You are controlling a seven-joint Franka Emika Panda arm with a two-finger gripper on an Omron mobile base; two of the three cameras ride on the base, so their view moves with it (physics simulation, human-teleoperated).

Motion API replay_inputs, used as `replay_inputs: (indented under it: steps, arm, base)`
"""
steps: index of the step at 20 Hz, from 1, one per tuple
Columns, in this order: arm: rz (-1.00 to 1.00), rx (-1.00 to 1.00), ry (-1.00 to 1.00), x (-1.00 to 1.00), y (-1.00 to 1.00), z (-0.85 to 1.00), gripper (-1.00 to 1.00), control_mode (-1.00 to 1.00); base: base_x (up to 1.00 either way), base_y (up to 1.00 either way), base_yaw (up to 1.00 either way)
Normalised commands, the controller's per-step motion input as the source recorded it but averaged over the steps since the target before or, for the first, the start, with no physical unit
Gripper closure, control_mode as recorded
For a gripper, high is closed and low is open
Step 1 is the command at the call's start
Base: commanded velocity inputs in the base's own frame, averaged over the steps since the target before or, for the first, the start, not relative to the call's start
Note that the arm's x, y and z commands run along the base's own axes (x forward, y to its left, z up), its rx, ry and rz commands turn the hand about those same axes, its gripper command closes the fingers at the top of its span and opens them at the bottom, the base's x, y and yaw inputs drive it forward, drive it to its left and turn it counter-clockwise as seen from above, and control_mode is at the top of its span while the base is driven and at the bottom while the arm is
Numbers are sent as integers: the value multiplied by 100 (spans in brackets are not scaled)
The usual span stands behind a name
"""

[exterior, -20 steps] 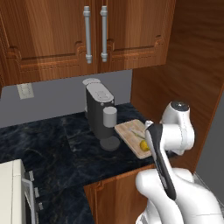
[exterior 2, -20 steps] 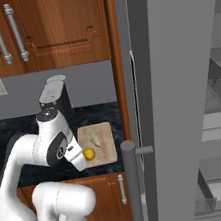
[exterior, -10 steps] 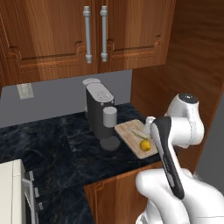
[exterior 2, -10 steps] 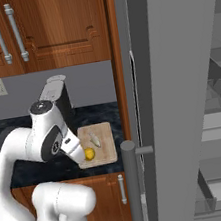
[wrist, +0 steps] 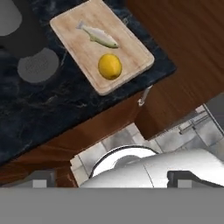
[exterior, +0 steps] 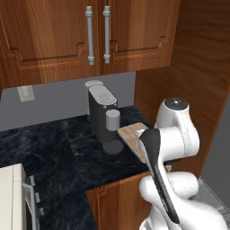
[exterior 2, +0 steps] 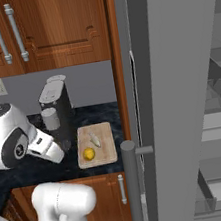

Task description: Retrieve a lemon from the fridge and place it on the cutting board with the fish.

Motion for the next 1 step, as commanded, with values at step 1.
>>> replay_inputs:
  steps: [1]
  arm:
    - [17,-24,-3,-46,50,7,-100,-100]
  base:
    - [0,0,0]
